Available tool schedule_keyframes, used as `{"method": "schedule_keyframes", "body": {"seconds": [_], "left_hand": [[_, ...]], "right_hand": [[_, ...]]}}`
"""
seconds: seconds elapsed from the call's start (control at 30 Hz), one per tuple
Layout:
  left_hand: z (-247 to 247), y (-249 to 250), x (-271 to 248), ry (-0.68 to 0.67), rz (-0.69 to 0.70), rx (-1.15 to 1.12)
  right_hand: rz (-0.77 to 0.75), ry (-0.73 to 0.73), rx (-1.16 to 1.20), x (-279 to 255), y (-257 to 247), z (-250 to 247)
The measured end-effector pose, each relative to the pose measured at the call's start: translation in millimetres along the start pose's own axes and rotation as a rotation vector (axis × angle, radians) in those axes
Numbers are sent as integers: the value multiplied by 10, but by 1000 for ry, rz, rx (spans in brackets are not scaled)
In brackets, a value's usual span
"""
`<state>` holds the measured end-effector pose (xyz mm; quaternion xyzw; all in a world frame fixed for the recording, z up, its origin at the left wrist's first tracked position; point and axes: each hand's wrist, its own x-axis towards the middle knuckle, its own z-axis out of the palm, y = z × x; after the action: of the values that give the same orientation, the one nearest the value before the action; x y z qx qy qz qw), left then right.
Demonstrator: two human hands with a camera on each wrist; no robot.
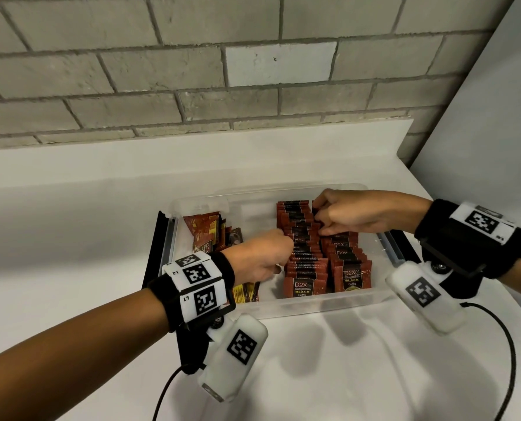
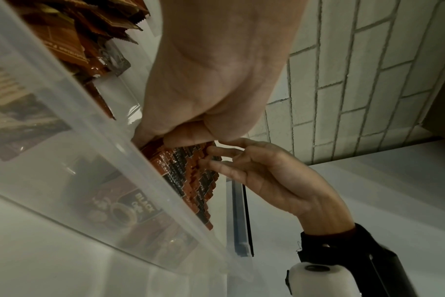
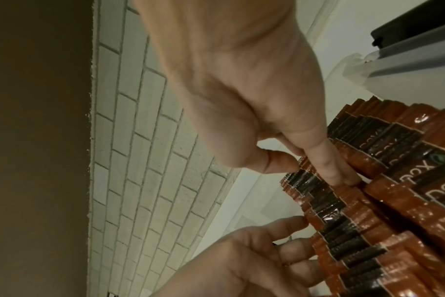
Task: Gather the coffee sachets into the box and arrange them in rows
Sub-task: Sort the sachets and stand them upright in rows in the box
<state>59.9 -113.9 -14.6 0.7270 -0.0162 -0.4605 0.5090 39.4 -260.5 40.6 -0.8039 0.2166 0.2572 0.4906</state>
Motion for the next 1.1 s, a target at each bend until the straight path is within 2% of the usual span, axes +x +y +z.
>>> {"method": "schedule_keyframes", "body": {"seconds": [0.17,0.47,0.6,1.1], "left_hand": [[11,8,-20,3,23,14],[11,27,-16,-17,18,10],[11,37,-6,31,21,22],[17,66,-85,9,43,0]], "right_hand": [[5,-6,91,-1,-18,-31],[28,44,90,39,4,-56],[30,79,79,45,-9,-65],[39,-7,150,-44,-26,-37]]}}
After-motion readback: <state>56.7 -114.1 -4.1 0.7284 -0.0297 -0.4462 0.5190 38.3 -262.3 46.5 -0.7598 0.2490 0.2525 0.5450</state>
